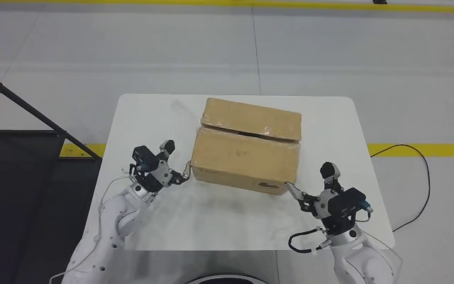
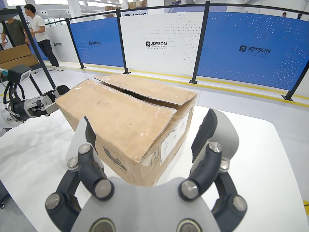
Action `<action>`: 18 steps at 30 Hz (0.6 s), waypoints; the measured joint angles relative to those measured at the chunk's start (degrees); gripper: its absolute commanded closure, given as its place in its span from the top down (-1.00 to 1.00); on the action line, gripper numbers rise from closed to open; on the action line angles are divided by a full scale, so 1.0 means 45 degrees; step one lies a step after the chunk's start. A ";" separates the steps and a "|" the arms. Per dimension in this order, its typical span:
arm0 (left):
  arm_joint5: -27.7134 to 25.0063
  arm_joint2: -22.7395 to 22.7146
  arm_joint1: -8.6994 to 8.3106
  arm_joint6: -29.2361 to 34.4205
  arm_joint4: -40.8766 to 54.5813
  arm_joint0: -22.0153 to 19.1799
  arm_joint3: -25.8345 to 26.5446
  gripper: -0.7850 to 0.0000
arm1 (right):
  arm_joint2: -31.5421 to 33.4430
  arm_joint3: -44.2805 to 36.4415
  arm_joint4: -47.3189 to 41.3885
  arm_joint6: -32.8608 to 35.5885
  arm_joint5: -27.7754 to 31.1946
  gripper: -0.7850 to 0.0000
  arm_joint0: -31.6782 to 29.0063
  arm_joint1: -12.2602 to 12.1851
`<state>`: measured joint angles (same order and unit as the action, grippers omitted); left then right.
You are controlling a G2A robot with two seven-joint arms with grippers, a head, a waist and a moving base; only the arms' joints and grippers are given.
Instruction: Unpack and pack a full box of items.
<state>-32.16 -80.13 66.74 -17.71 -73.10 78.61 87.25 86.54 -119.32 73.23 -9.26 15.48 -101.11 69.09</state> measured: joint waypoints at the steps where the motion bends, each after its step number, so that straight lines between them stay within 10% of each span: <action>1: 0.0005 0.0045 0.0002 0.0003 -0.0029 0.0040 0.0054 1.00 | -0.0008 -0.0001 -0.0003 -0.0016 -0.0009 1.00 -0.0006 0.0002; 18: 0.1910 0.0486 0.0225 0.0845 0.0906 -0.0775 -0.1104 1.00 | 0.0225 -0.0002 -0.0015 -0.0219 -0.0078 1.00 -0.0314 -0.0005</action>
<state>-23.56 -77.95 67.75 -13.91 -69.02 75.12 82.28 87.55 -119.33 73.16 -10.25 15.13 -102.52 69.07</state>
